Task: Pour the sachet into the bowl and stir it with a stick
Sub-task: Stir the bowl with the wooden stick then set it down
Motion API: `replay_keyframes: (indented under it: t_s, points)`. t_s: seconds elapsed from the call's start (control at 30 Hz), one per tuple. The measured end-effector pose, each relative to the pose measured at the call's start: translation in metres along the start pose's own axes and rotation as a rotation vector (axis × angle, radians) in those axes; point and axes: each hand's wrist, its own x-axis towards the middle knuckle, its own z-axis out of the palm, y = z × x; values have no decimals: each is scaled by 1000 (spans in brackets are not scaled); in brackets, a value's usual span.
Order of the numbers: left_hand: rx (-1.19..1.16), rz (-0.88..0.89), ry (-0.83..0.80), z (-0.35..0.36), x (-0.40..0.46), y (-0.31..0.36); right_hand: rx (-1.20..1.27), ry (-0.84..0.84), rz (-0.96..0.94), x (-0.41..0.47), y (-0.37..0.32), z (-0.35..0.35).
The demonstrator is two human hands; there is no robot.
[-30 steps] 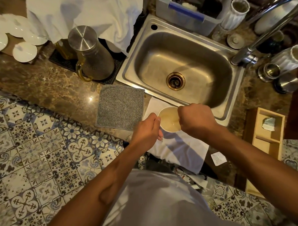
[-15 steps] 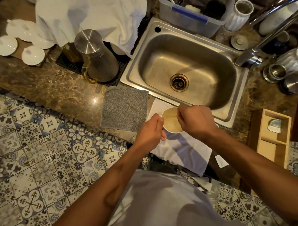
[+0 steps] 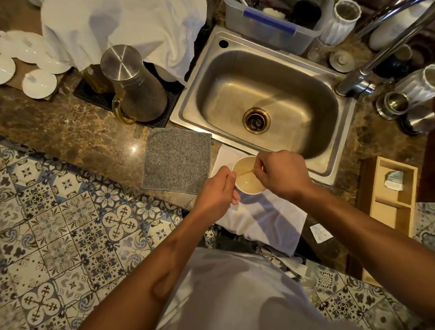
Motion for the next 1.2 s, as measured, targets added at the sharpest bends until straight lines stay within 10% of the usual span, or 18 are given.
replay_keyframes:
  t_s: [1.2]
  points:
    - [-59, 2, 17, -2, -2, 2, 60, -46, 36, 1, -5, -2]
